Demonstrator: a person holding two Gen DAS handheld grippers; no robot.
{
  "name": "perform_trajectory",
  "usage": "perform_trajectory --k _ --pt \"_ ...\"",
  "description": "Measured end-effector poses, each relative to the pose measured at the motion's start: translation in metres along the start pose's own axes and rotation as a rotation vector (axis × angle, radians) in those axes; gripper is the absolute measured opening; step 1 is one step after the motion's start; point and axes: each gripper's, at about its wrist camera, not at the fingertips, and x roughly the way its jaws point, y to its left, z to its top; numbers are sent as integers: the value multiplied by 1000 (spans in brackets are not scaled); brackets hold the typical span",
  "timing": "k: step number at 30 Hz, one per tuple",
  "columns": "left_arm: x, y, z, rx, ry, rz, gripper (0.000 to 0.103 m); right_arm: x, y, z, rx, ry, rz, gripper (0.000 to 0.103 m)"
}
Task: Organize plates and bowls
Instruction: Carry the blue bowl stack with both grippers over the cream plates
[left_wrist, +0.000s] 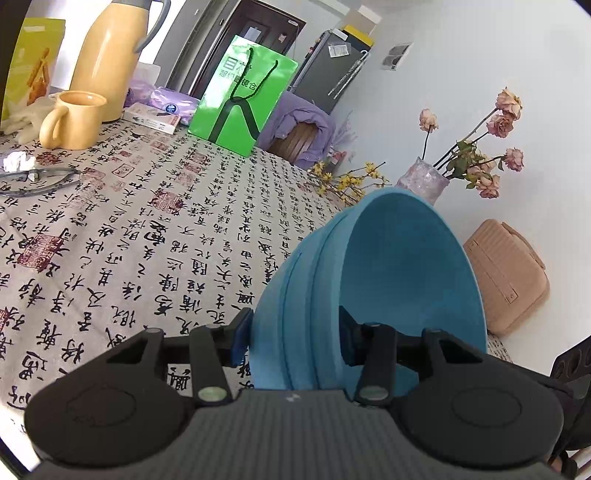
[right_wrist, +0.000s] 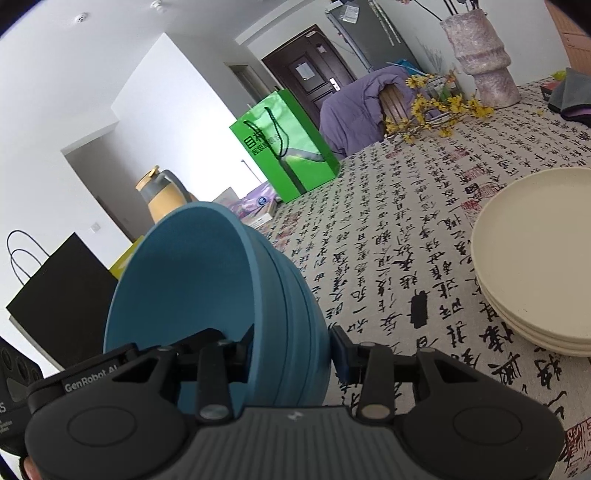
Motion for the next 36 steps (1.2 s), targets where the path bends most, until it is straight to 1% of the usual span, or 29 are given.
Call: perform_trajectory --k 3,9,17,20,26,32,36 --pt "5 -7 2 10 3 -1 46 -1 -4 5 3 1 -1 38" --pt "32 -34 8 33 31 -42 46 -14 -28 28 21 -17 -31 38" --pt "83 -95 22 56 91 -140 46 -43 -74 76 54 -55 -91 38" --pt "103 -120 26 66 116 -168 46 -53 -98 94 73 -61 -122 38" --pt "139 -150 20 38 196 -205 45 -68 -137 113 115 -34 -186 37" --pt "166 -160 9 1 275 -221 45 -71 -163 122 145 13 -239 37" --pt "178 -161 4 -29 323 -213 45 -68 -174 125 168 61 -260 37"
